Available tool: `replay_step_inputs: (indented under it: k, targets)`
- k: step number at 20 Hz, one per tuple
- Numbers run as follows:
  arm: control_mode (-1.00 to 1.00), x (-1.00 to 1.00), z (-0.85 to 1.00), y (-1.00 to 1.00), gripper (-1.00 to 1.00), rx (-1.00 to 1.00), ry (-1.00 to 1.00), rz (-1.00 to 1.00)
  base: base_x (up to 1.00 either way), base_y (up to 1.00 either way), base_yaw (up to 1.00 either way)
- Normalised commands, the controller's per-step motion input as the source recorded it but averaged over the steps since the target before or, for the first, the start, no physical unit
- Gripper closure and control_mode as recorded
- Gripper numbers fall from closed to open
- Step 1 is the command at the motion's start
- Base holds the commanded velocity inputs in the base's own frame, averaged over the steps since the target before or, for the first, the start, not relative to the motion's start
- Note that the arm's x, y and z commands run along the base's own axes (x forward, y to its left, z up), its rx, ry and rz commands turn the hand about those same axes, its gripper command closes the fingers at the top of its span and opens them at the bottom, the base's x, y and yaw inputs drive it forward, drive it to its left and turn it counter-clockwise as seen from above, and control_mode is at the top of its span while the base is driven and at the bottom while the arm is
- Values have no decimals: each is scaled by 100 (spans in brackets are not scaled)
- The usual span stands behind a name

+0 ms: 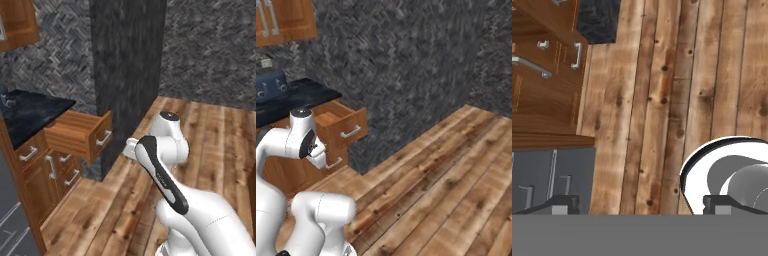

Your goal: Restock the sink supplies by placing the sponge and soap dispenser on the counter and next to the sink. Make sure the soap dispenser is upright.

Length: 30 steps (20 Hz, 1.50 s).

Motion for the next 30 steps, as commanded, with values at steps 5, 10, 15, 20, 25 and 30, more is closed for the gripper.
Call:
replay_step_inputs:
  k: [5,10,15,20,25,30]
  targets:
    - [100,0,0,0,-100,0,0,0,100,-46,46]
    - [100,0,0,0,-100,0,0,0,100,-26,50]
    - [100,0,0,0,-100,0,0,0,100,-42,49]
    - [100,0,0,0,-100,0,0,0,98,-28,51]
    - [100,0,0,0,-100,0,0,0,83,-18,54]
    - [100,0,0,0,-100,0,0,0,20,-41,38]
